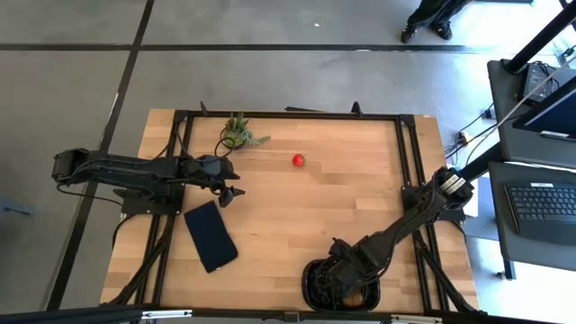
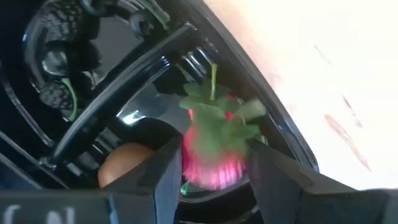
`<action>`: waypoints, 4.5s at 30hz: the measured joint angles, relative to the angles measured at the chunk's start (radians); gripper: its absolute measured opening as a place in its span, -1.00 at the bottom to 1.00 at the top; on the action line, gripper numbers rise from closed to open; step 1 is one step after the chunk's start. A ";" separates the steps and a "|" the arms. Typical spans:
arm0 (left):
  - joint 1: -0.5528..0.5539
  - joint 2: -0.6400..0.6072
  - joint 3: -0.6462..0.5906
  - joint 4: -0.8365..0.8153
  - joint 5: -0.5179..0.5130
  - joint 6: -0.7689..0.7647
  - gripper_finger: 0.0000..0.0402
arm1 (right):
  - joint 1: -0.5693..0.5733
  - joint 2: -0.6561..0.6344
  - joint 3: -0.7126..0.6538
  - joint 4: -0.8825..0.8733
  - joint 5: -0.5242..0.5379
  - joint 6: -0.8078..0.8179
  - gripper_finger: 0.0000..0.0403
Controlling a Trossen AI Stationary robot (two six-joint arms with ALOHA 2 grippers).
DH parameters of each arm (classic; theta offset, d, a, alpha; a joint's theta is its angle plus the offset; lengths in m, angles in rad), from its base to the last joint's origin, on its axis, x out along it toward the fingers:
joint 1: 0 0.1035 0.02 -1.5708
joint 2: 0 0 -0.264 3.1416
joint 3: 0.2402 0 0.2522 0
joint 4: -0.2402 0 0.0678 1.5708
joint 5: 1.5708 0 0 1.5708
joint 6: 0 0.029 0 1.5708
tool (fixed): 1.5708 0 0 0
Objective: Pick and placing Produce into tupperware
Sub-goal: Put the small red strawberry into the black container, then put the big red strawberry into the black container
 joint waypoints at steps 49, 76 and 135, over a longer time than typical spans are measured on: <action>0.000 0.000 0.000 -0.001 -0.011 0.057 0.51 | -0.696 -0.179 0.003 0.355 -0.083 -0.990 0.23; 0.000 0.000 0.000 -0.002 -0.035 0.058 0.51 | -0.910 -0.174 0.003 0.750 -0.058 -1.263 0.51; 0.000 0.000 0.000 -0.002 -0.038 0.083 0.51 | -1.041 0.360 0.793 -0.364 0.080 -1.679 0.88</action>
